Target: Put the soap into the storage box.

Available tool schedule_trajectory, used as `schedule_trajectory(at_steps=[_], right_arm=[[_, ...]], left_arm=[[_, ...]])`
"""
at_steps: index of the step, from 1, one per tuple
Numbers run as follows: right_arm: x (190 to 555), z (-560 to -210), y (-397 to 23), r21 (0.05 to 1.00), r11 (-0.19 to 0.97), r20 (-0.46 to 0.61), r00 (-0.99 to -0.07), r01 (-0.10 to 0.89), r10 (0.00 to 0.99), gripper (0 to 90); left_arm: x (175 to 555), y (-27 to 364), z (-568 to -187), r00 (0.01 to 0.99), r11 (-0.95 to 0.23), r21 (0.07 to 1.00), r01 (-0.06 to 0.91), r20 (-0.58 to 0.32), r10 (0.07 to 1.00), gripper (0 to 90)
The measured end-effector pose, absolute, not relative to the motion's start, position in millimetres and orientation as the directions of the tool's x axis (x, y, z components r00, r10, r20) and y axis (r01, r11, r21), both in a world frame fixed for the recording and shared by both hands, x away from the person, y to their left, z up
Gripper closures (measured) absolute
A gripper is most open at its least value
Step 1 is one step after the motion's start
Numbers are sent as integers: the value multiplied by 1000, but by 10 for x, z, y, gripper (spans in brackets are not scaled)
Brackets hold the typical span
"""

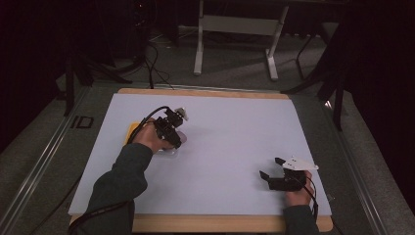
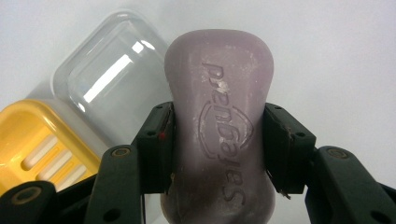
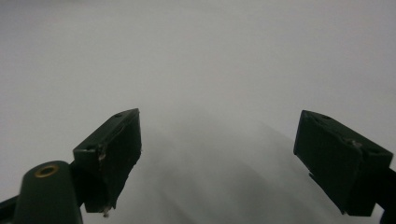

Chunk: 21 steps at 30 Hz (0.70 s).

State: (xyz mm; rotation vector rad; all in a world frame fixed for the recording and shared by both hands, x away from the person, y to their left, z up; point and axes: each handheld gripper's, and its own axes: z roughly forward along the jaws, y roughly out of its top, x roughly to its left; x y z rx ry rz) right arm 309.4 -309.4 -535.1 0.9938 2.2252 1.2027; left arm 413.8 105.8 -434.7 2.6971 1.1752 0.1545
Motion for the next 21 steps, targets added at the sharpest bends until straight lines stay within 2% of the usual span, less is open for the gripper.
schedule_trajectory(at_steps=[21], right_arm=[[3093, -5351, -3094, 843, 369, -26, -656, 391, 754, 147]], left_arm=[[4176, 1210, -4388, 645, -635, 204, 745, 23, 764, 493]])
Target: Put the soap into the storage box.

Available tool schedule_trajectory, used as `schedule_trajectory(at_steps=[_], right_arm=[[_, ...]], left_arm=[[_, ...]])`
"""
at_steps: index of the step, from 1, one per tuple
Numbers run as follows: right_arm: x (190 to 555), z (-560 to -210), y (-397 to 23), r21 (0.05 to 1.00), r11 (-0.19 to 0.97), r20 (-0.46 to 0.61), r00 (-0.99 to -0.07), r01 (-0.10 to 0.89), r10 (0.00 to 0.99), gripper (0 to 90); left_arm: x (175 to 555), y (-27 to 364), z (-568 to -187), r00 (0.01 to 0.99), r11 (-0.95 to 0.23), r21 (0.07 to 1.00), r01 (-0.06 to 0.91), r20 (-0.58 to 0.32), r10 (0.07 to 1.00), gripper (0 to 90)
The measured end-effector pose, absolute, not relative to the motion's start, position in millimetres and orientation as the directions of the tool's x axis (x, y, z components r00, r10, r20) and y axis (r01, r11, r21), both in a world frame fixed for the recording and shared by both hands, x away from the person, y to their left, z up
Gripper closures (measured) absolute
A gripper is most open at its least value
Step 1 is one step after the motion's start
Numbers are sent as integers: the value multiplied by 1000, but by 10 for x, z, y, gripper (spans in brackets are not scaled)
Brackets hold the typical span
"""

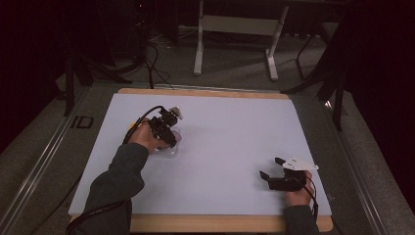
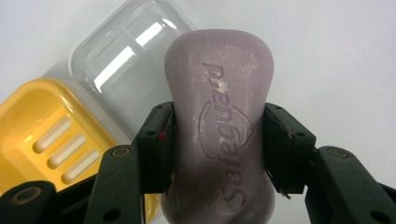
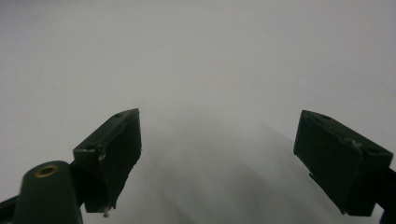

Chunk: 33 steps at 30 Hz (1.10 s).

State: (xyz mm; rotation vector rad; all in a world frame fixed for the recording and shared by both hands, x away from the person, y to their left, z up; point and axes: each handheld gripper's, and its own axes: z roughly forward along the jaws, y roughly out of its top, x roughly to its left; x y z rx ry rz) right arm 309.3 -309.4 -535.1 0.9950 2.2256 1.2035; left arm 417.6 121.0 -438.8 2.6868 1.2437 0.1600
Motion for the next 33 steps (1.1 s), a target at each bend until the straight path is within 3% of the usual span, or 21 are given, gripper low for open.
schedule_trajectory(at_steps=[33], right_arm=[[3092, -5351, -3090, 843, 373, -31, -657, 389, 754, 147]], left_arm=[[4209, 1456, -4298, 601, -590, 224, 776, 22, 799, 493]])
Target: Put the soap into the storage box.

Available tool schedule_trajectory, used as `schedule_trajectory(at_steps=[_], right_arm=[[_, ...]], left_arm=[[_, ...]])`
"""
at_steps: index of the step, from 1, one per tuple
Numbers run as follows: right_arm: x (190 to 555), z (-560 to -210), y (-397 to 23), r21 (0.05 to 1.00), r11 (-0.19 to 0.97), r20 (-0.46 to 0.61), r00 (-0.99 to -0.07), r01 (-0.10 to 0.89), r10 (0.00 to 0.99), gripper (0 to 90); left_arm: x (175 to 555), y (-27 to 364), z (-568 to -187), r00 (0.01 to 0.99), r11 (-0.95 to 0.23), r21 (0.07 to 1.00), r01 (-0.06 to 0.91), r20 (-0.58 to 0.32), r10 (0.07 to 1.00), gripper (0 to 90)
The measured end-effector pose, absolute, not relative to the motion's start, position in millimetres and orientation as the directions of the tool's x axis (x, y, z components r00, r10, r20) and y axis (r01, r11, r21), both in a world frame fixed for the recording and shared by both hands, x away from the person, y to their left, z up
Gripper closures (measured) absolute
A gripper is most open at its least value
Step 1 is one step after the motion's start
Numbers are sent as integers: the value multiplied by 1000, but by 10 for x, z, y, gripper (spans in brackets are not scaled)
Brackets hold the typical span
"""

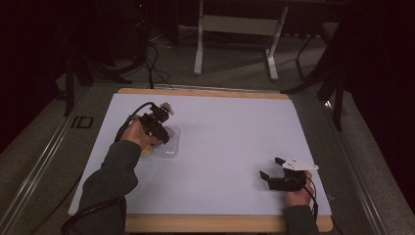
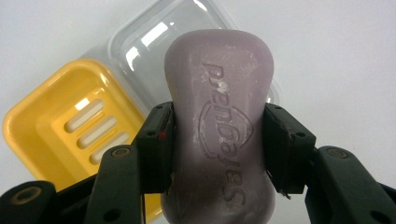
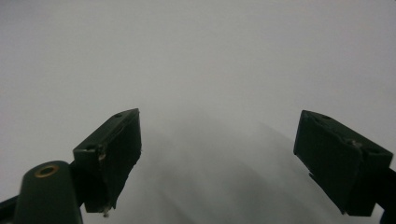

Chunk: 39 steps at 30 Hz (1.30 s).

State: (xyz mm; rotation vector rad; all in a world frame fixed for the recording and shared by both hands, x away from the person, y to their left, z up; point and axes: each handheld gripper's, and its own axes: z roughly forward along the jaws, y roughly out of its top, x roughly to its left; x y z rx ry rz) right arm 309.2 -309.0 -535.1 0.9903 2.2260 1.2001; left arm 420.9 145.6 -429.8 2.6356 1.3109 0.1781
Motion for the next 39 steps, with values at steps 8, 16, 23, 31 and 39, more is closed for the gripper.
schedule_trajectory(at_steps=[8, 16, 23, 31, 39], right_arm=[[3090, -5351, -3087, 842, 375, -33, -657, 388, 754, 147], [3091, -5351, -3087, 841, 374, -31, -656, 390, 754, 147], [3089, -5351, -3085, 841, 375, -32, -656, 390, 754, 147], [3090, -5351, -3086, 841, 375, -32, -656, 390, 754, 147], [3089, -5351, -3085, 841, 376, -33, -656, 389, 754, 147]], left_arm=[[4221, 1506, -4276, 591, -579, 233, 782, 19, 806, 493], [4234, 1569, -4284, 559, -547, 237, 803, 17, 829, 493], [4239, 1640, -4274, 542, -529, 245, 812, 20, 840, 493], [4266, 1722, -4294, 509, -496, 256, 830, 20, 861, 493], [4299, 1880, -4330, 452, -442, 260, 859, 23, 892, 493]])
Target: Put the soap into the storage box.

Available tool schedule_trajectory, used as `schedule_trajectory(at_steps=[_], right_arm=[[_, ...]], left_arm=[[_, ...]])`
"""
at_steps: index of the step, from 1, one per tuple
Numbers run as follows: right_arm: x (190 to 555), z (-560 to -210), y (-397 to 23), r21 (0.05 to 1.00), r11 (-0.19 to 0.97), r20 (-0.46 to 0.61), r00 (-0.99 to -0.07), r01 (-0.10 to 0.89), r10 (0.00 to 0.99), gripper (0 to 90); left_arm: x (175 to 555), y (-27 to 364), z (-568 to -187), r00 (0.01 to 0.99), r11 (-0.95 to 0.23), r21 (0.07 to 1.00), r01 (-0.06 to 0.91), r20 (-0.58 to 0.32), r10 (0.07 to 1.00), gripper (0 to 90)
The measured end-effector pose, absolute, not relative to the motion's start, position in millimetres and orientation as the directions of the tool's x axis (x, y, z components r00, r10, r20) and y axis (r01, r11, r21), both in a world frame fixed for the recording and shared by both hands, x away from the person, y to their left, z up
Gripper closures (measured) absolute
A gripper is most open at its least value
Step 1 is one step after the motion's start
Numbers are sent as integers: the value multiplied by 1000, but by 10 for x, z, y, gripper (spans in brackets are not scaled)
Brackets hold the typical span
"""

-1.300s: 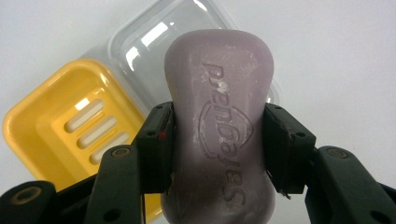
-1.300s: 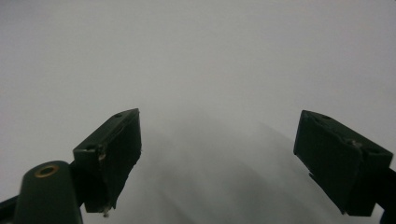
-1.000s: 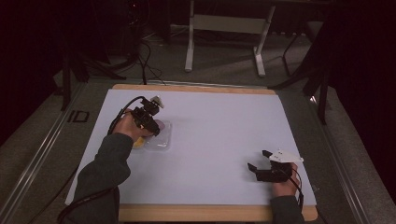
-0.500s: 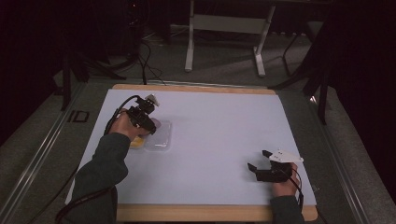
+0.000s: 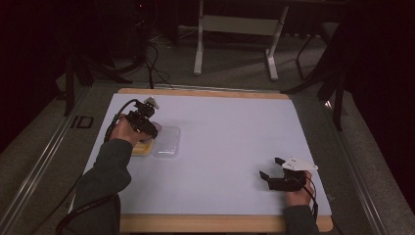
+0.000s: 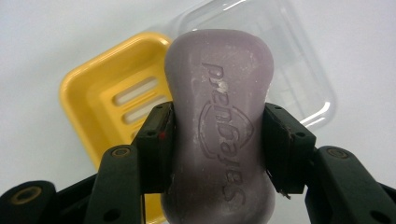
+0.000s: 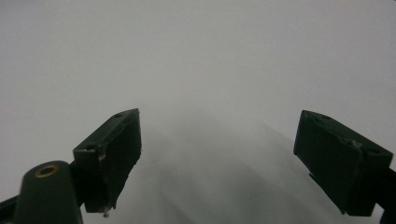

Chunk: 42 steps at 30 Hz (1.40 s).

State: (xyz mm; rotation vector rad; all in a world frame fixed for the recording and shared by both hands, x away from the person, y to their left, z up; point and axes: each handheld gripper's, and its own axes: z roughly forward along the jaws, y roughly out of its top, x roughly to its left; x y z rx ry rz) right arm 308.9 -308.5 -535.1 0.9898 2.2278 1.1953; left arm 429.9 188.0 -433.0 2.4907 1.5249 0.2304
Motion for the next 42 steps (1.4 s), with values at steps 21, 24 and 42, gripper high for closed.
schedule_trajectory(at_steps=[21, 24, 42], right_arm=[[3087, -5351, -3083, 841, 378, -37, -656, 387, 754, 147], [3087, -5351, -3083, 841, 379, -38, -657, 386, 753, 147], [3087, -5352, -3082, 841, 380, -40, -657, 384, 753, 147]], left_arm=[[4398, 2164, -4729, 254, -254, 246, 935, 35, 967, 493], [4400, 2176, -4769, 242, -243, 242, 939, 36, 970, 493], [4314, 2260, -4703, 199, -193, 339, 921, 18, 980, 391]])
